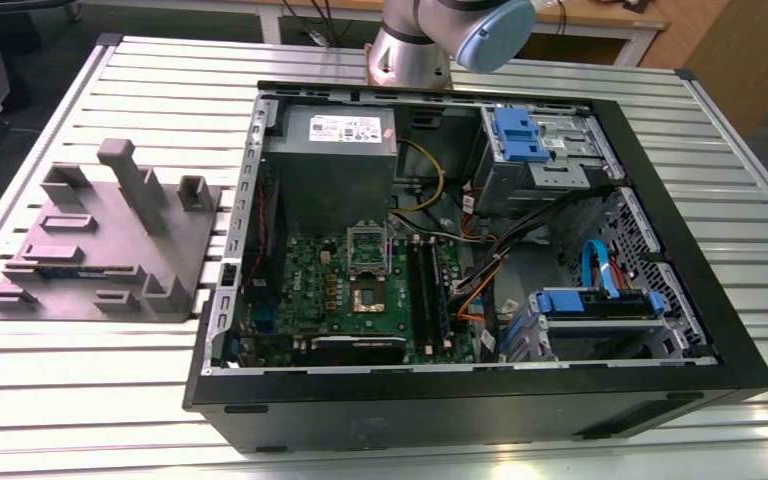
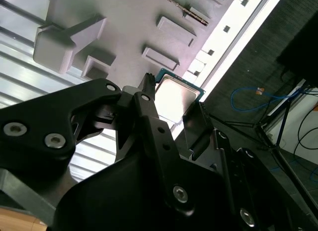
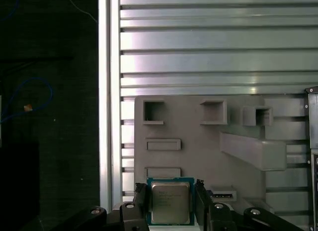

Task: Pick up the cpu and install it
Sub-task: 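Pick up the cpu and move it towards the insertion slot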

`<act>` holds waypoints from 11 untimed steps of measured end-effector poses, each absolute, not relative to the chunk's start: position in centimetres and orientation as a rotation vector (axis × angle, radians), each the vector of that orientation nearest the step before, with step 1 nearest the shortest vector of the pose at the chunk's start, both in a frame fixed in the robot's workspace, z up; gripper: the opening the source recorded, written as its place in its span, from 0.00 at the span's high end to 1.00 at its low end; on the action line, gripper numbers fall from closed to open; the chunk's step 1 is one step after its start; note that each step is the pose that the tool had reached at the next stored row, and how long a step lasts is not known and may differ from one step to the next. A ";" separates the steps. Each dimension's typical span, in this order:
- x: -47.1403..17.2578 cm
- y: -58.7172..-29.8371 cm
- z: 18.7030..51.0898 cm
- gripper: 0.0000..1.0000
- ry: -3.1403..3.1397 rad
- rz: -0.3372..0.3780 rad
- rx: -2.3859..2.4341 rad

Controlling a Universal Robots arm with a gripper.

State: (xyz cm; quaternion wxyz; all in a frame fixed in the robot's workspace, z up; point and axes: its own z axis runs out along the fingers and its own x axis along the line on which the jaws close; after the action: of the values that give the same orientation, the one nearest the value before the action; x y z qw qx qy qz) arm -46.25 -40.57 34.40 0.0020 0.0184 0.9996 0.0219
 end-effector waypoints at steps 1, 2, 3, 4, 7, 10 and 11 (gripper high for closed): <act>-46.2 -40.6 34.5 0.53 3.136 0.069 0.058; -46.2 -40.6 34.6 0.53 3.136 0.069 0.058; -46.2 -40.6 34.7 0.53 3.136 0.069 0.058; -46.2 -40.6 34.8 0.53 3.136 0.069 0.058; -46.2 -40.6 35.2 0.53 3.136 0.069 0.058; -46.2 -40.6 35.5 0.53 3.136 0.069 0.058; -46.3 -40.6 35.6 0.53 3.136 0.069 0.058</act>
State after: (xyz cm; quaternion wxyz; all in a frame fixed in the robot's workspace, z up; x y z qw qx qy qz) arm -46.25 -40.57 35.57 0.0021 0.0185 0.9996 0.0219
